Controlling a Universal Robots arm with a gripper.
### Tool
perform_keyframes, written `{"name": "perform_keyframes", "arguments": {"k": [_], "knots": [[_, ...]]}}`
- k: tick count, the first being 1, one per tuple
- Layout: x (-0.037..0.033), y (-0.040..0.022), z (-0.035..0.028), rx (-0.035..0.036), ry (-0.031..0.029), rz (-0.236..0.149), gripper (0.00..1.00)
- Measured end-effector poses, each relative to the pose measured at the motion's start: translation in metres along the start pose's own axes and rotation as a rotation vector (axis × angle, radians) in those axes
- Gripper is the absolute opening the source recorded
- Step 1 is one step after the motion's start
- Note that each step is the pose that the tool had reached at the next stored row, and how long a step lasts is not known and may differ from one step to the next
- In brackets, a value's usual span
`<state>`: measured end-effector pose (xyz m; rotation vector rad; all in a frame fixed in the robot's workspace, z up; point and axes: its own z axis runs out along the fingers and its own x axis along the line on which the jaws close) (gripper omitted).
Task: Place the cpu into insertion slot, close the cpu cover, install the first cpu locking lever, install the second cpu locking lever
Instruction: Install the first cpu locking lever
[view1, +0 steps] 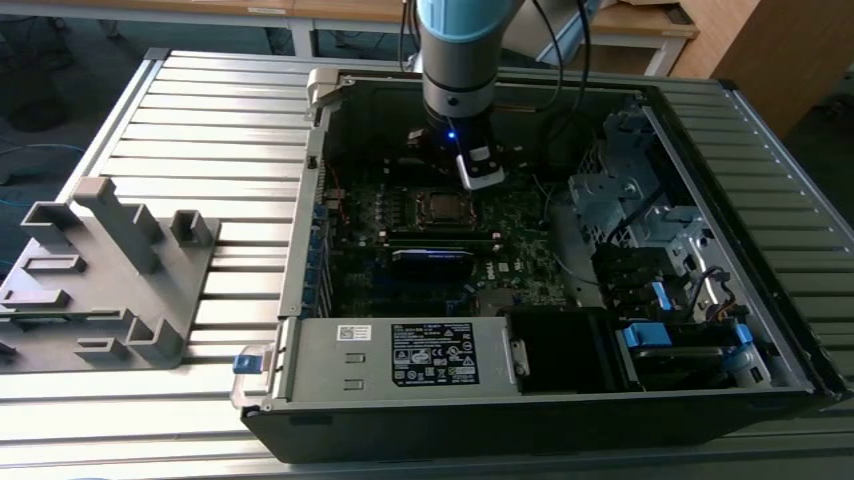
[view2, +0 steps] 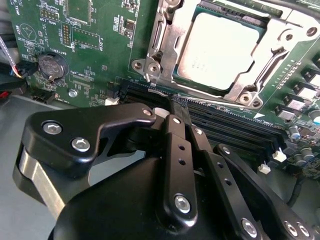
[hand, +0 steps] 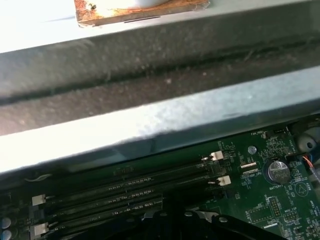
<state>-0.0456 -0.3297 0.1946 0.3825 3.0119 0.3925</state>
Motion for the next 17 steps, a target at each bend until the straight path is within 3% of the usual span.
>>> {"name": "perform_keyframes", "arguments": {"k": [11, 17], "knots": [[-0.0033, -0.0021, -0.0003, 0.0036, -0.0008, 0.0, 0.11], [-0.0049, -0.0067, -0.0014, 0.0042, -0.001, -0.001, 0.11]]}}
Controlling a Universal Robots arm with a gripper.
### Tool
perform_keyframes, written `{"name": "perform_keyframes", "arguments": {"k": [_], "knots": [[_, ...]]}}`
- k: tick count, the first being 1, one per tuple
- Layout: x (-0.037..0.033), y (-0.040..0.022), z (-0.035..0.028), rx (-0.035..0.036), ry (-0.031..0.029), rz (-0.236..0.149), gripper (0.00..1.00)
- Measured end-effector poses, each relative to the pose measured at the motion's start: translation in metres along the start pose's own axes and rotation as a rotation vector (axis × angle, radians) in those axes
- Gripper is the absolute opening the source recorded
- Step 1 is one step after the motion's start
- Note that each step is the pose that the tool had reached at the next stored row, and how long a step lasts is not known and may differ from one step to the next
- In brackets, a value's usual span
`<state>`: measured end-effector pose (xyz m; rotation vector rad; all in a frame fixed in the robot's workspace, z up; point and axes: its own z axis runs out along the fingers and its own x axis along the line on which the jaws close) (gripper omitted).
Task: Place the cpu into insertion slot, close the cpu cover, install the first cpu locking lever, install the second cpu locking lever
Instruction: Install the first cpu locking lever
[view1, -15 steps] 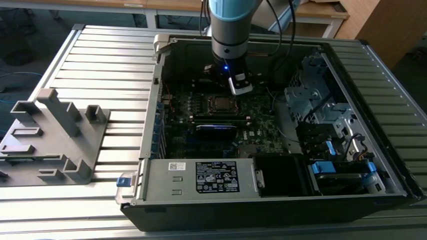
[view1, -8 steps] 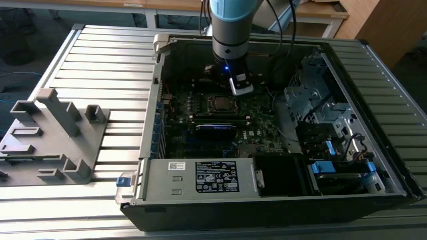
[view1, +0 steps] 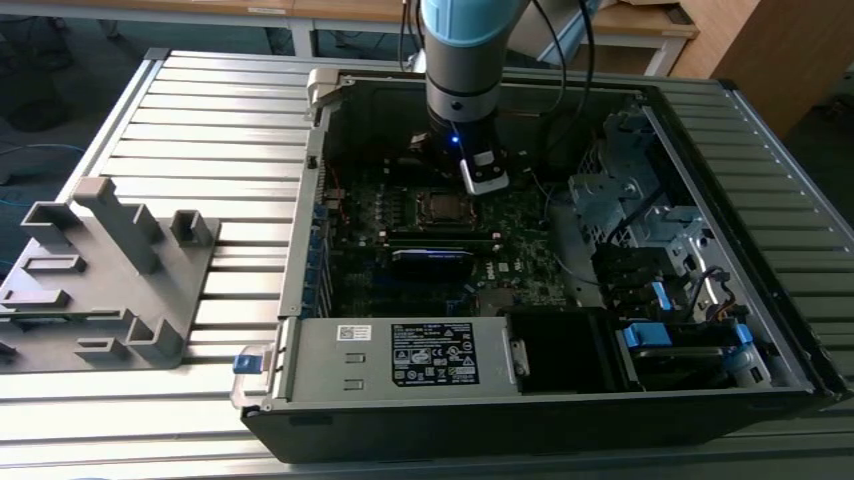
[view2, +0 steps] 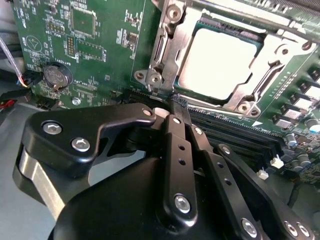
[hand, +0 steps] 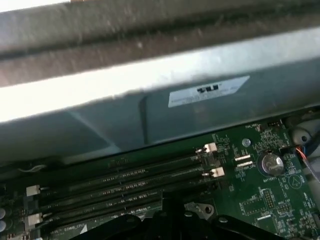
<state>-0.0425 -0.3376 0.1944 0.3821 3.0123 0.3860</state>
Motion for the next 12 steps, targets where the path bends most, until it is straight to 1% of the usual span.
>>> {"name": "perform_keyframes", "arguments": {"k": [3, 9, 12], "knots": [[-0.0006, -0.002, -0.0005, 0.0009, -0.0001, 0.0, 0.11], [-0.0007, -0.0021, -0.0006, 0.0008, -0.0002, 0.0, 0.11], [-0.0008, -0.0016, -0.0026, 0.0009, -0.0001, 0.0, 0.11]]}}
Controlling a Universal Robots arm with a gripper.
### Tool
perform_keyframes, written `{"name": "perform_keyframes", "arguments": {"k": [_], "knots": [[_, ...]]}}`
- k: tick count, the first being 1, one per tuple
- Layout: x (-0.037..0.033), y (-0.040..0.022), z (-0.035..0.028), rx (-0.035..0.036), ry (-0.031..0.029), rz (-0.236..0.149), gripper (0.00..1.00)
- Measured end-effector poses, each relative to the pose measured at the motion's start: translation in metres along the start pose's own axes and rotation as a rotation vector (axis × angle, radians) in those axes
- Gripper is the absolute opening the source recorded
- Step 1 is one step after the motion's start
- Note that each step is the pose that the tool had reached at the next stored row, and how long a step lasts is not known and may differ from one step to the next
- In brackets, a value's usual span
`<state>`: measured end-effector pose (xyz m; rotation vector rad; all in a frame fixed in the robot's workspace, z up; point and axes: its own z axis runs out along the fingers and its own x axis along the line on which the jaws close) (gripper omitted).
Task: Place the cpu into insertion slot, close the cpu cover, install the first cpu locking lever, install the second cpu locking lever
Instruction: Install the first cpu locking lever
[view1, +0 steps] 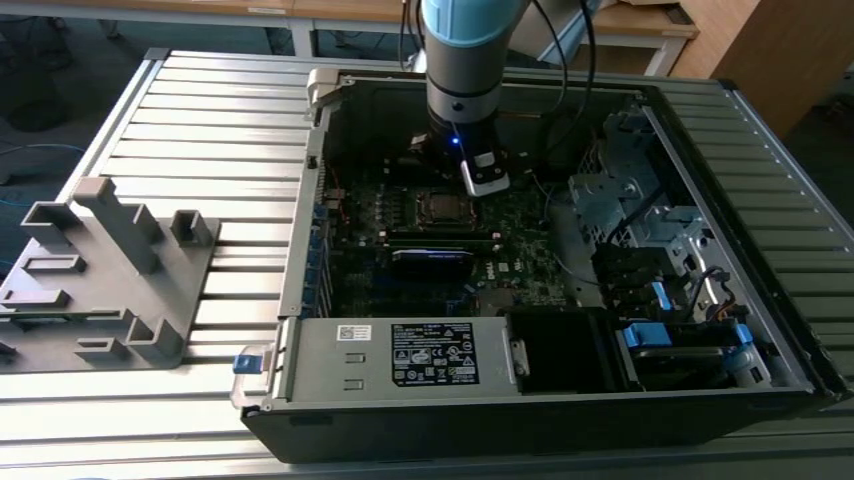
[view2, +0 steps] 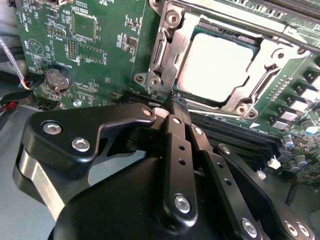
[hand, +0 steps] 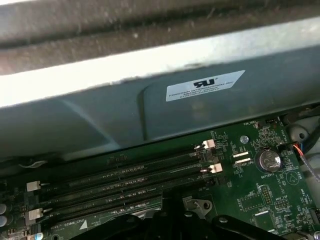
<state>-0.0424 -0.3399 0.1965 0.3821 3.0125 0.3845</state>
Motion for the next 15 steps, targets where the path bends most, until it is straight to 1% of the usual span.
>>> {"name": "perform_keyframes", "arguments": {"k": [3, 5, 15], "knots": [[-0.0002, 0.0009, -0.0029, -0.0001, 0.0, 0.0, 0.11], [-0.0001, 0.0017, -0.0037, -0.0002, -0.0001, 0.0, 0.11], [0.0039, 0.009, -0.0021, 0.0, -0.0003, 0.001, 0.11]]}}
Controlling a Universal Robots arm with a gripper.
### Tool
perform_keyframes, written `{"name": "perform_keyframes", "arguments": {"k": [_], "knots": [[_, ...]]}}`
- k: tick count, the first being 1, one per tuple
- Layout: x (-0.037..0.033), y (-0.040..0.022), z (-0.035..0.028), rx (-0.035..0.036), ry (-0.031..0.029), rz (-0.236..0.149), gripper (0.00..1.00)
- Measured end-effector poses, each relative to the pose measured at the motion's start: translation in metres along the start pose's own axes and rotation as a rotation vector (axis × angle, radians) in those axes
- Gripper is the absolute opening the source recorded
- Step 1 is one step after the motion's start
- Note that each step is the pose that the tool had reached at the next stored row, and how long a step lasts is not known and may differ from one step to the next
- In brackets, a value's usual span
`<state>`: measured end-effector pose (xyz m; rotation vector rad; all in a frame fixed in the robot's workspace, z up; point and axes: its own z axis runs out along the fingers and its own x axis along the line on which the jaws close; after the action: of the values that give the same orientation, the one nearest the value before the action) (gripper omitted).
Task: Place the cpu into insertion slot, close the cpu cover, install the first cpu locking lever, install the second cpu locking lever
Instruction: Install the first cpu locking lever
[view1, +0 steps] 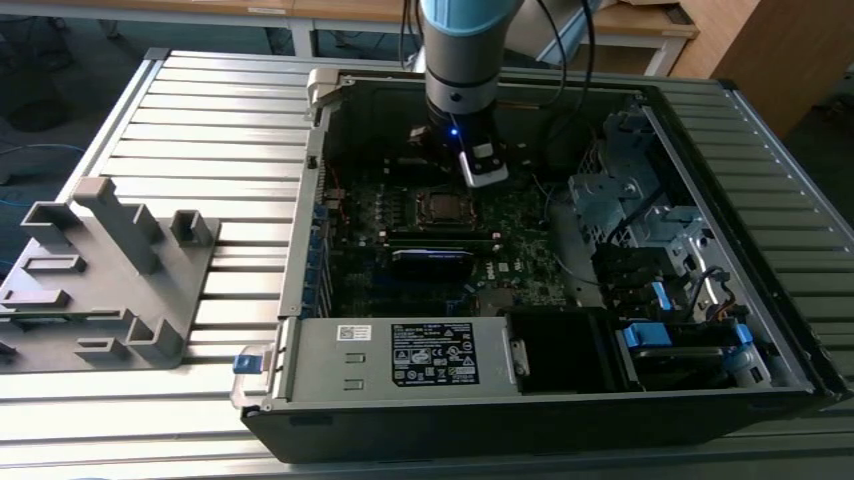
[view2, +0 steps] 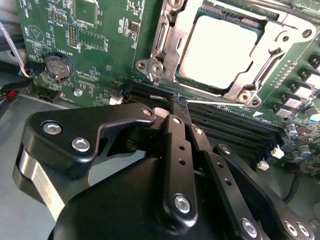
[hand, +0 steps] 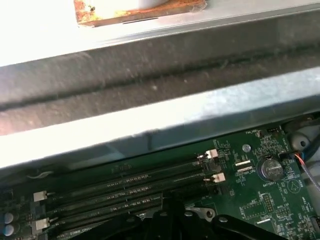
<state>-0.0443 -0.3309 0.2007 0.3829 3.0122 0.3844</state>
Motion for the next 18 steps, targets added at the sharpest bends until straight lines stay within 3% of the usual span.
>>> {"name": "perform_keyframes", "arguments": {"k": [18], "knots": [[0.0028, -0.0004, 0.0012, -0.0057, -0.0017, 0.0, 0.11]]}}
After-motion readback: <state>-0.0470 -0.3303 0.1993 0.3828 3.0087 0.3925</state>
